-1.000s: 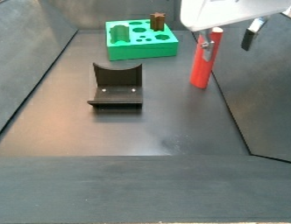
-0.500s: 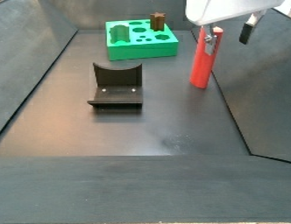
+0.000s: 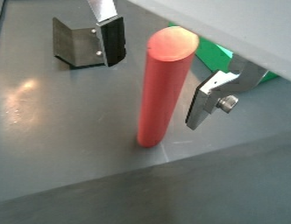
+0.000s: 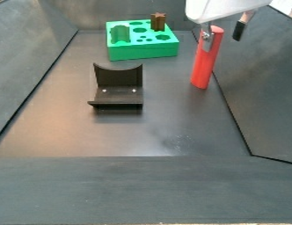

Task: Pick up the oval object. Move up. Move to above the board. Insert the oval object.
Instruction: Pick up the oval object.

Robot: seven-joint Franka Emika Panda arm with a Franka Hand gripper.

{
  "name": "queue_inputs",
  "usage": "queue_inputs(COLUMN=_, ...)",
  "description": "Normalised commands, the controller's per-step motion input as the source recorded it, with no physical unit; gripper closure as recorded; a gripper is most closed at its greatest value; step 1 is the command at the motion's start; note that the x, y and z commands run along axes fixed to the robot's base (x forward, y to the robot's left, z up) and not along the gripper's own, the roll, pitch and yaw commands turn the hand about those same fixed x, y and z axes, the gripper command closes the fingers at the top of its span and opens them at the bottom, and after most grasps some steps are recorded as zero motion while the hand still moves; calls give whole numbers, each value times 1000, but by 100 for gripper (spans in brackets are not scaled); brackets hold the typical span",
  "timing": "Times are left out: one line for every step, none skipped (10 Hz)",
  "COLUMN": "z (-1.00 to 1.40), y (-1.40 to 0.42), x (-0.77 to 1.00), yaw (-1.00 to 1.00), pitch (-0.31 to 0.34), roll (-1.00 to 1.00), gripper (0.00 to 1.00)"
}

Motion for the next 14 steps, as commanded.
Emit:
queue_inputs(z=-429, y=-306, x=366, yaw=123, pitch=-183, roll=-149, gripper=0)
queue_inputs(z=-540, y=-306, x=363, yaw=154, pitch=-177, roll=-117, gripper=0)
queue_inputs(z=-677, y=-203, x=120, yaw=146, pitch=-200, roll=-111, gripper=0)
queue_inputs(z=0, y=0, x=0, yaw=0, pitch=0, roll=0, gripper=0)
queue_inputs(z=0, y=0, x=0, yaw=0, pitch=0, roll=0, gripper=100)
queue_inputs(z=0, y=0, x=0, yaw=0, pitch=0, roll=0, gripper=100)
queue_inputs(z=0, y=0, x=0, yaw=0, pitch=0, roll=0, gripper=100)
queue_inputs(z=0, y=0, x=0, yaw=0, pitch=0, roll=0, gripper=100)
queue_inputs(z=0, y=0, x=0, yaw=0, pitch=0, roll=0, gripper=100)
queue_inputs(z=0, y=0, x=0, yaw=0, pitch=0, roll=0, gripper=100)
queue_inputs(z=0, y=0, x=0, yaw=0, pitch=0, roll=0, gripper=100)
queue_inputs(z=0, y=0, x=0, yaw=0, pitch=0, roll=0, gripper=100)
queue_inputs(z=0, y=0, x=0, yaw=0, pitch=0, roll=0, gripper=100)
queue_inputs(z=0, y=0, x=0, yaw=0, pitch=0, roll=0, gripper=100)
